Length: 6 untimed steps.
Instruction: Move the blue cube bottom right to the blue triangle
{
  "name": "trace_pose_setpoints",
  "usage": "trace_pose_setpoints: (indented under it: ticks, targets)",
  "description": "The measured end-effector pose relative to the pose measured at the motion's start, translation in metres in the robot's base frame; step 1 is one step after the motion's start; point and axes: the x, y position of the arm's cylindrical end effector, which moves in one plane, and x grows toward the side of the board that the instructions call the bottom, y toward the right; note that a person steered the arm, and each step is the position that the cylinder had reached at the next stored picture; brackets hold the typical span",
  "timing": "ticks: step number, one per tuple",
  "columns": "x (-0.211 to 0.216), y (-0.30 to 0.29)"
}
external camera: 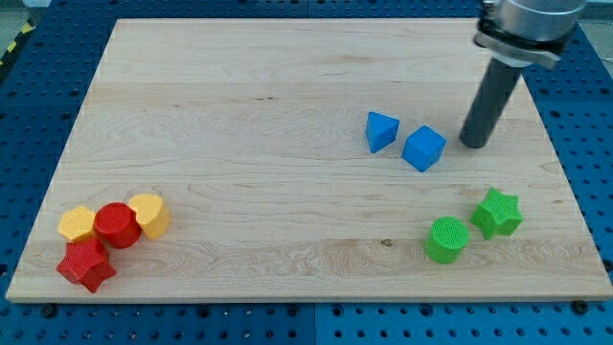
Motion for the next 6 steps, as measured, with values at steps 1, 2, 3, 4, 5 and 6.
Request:
trace_pose_setpoints:
  ticks: [1, 2, 3, 4, 5, 6]
  targets:
    - [0.005, 0.002]
    - [0.019, 0.002]
    - [0.031, -0.003]
    - [0.042, -0.033]
    - [0.047, -0.07]
    - [0.053, -0.11]
